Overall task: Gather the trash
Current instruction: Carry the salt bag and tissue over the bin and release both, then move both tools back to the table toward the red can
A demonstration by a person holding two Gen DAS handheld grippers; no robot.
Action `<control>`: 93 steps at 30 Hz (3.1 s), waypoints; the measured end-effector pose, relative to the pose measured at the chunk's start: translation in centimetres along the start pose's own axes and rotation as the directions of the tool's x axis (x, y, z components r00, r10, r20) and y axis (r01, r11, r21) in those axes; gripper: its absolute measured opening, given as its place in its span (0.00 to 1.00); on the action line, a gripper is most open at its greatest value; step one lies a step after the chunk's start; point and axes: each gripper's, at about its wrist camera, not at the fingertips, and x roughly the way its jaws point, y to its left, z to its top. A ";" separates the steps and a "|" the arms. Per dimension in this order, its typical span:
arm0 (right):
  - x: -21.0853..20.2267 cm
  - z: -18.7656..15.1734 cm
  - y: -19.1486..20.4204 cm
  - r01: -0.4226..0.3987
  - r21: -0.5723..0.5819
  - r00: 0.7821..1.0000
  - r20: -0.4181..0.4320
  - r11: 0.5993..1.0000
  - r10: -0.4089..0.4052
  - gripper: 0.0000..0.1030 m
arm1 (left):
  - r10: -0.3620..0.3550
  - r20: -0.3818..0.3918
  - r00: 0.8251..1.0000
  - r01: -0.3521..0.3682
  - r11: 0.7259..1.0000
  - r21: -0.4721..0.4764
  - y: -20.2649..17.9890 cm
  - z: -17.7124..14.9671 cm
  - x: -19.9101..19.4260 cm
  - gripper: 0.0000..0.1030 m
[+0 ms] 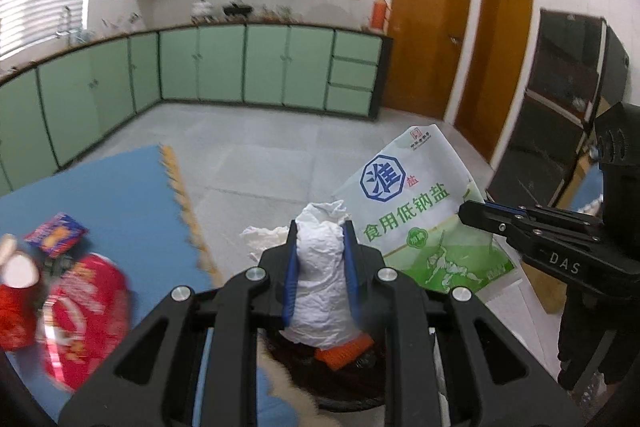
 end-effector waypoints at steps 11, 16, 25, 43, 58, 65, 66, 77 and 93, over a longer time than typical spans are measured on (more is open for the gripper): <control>5.0 -4.3 -6.2 0.097 0.099 0.989 -0.122 0.990 -0.084 0.06 | -0.046 -0.164 0.985 0.055 0.997 0.050 -2.2 -2.5 9.1 0.19; 6.9 -5.0 -7.2 0.106 0.126 0.983 -0.164 0.986 -0.085 0.07 | -0.055 -0.232 0.971 0.068 0.996 0.051 -2.7 -3.2 12.1 0.25; 8.1 -6.0 -9.0 0.132 0.166 0.975 -0.199 0.977 -0.097 0.37 | -0.063 -0.249 0.966 0.073 0.997 0.029 -1.9 -3.2 12.8 0.50; 0.0 -0.3 0.6 0.142 0.058 0.989 0.018 0.988 -0.143 0.94 | 0.073 0.013 0.997 -0.072 0.997 -0.031 2.9 1.1 -0.7 0.75; -0.2 1.4 14.3 0.013 -0.130 0.998 0.070 0.991 -0.004 0.94 | 0.305 0.109 0.946 -0.290 0.947 -0.138 10.9 0.0 -13.3 0.79; 2.2 -0.6 19.9 -0.071 -0.191 0.995 0.059 0.979 0.084 0.94 | 0.450 0.087 0.889 -0.429 0.884 -0.185 15.3 -3.6 -17.5 0.79; 2.5 -0.9 20.6 -0.084 -0.198 0.994 0.058 0.977 0.098 0.94 | 0.463 0.081 0.882 -0.443 0.877 -0.187 16.0 -4.1 -17.8 0.79; 5.9 -3.8 25.8 -0.153 -0.226 0.988 -0.007 0.962 0.156 0.94 | 0.569 0.012 0.822 -0.553 0.802 -0.225 20.2 -8.4 -19.8 0.79; 11.3 -7.5 32.9 -0.110 -0.315 0.992 -0.099 0.943 0.082 0.94 | 0.610 -0.016 0.792 -0.590 0.758 -0.276 22.7 -11.2 -21.8 0.79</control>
